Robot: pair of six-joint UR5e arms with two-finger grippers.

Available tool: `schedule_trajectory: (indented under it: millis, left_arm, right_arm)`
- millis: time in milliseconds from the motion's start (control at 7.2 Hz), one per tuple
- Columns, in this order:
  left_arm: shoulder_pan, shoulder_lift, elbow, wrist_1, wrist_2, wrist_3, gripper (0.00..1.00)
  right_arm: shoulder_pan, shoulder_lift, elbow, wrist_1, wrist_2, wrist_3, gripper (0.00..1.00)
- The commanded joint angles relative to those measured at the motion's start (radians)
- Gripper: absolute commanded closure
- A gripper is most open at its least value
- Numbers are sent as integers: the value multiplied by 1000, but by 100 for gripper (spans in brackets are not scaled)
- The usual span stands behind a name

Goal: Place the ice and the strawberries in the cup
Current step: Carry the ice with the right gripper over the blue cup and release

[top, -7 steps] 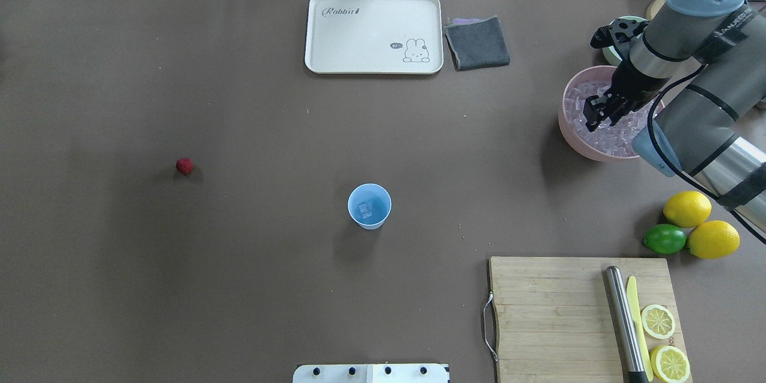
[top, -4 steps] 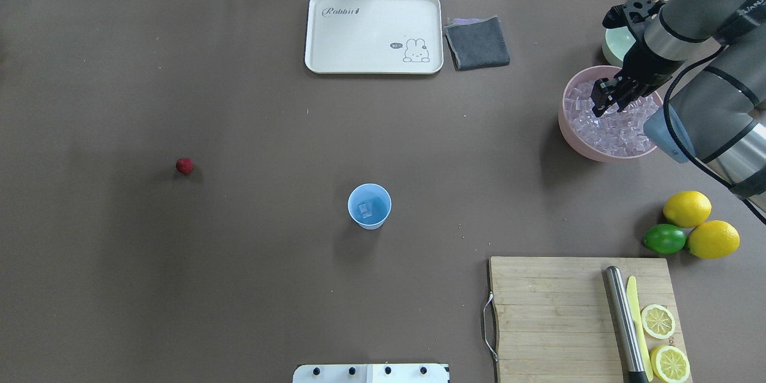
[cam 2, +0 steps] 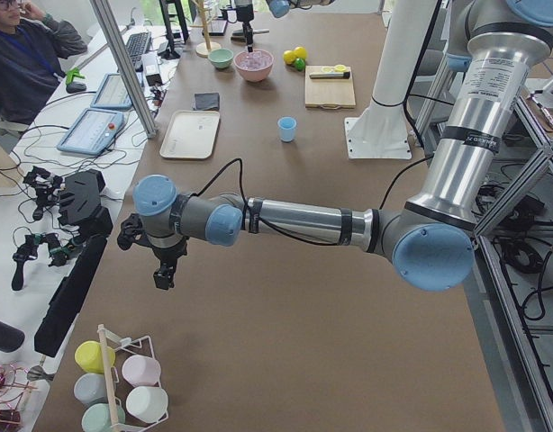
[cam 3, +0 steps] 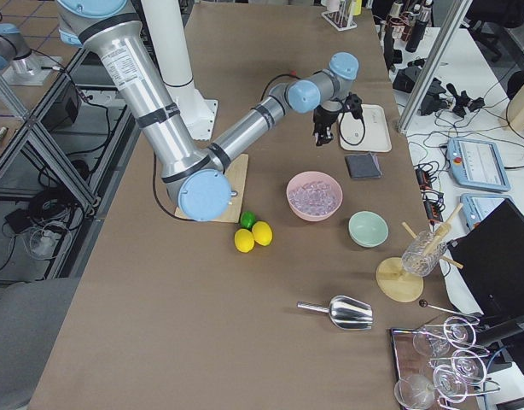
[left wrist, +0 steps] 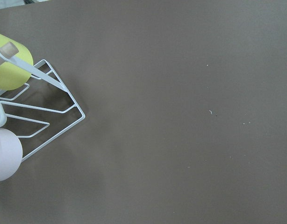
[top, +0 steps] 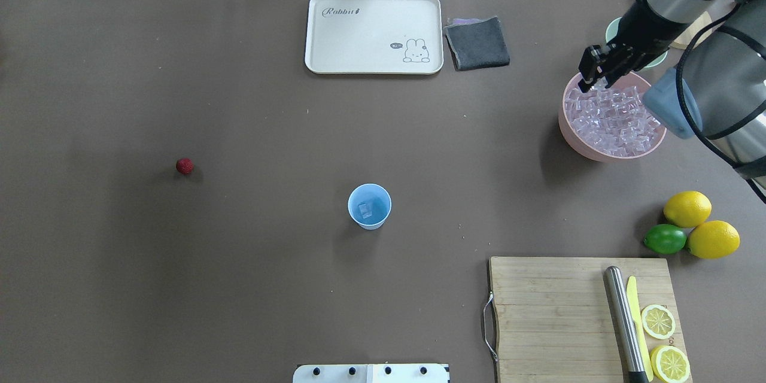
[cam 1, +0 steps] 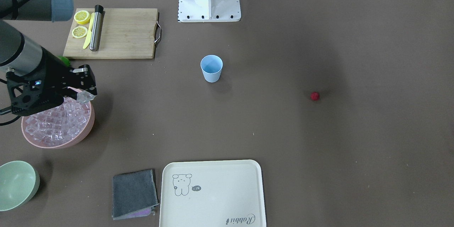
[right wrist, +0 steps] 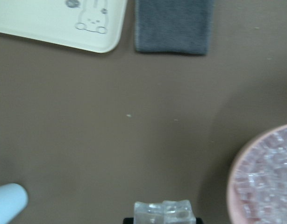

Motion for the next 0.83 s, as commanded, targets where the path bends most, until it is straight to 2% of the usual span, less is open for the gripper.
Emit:
schedule_trajectory:
  millis: [0,139,417,556,694]
  left_arm:
    - [0,1,13,-17,-1,-1,2]
    - [0,-5,29,-19,-1,-1,2]
    - [0,-7,30,-19,1,-1,2]
    - [0,-10,38,-19,1,-1,2]
    - [0,-14,46,-23,1,-1,2]
  right_arm:
    - [-182,119,1,140,-46,403,100]
    - [-313,152,-4,250,-196,598,100]
    - [-548,172,-6,268,-452,758,100]
    - [-598,167,-21,267,-506,768,100]
    - [-606,166,-62,271,-518,768,100]
